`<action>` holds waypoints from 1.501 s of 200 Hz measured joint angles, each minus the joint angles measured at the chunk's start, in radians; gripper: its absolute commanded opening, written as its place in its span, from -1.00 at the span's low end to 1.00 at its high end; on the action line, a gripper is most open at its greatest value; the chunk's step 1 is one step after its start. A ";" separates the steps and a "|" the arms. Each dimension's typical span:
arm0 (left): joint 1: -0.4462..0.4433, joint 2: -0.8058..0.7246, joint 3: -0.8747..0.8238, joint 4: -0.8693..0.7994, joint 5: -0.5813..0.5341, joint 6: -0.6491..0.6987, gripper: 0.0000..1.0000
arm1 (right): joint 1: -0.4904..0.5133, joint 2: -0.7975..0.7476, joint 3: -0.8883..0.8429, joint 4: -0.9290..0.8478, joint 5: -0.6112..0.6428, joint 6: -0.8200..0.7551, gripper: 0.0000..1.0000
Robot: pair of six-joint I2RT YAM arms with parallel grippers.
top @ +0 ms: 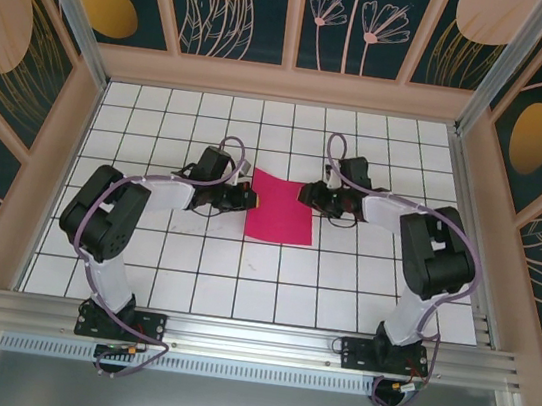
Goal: Fold a paper plane with a square sheet of paper (fold left side to right side)
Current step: First fold in half a square sheet of paper at the center of the table.
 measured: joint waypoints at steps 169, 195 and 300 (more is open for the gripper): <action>0.000 0.012 0.030 0.112 0.148 -0.101 0.10 | 0.015 0.044 0.000 -0.011 0.043 -0.005 -0.09; 0.000 0.013 0.030 0.131 0.159 -0.113 0.21 | 0.016 0.044 0.000 -0.011 0.047 -0.005 -0.09; -0.003 0.027 0.030 0.197 0.185 -0.151 0.39 | 0.018 0.044 0.000 -0.012 0.049 -0.012 -0.09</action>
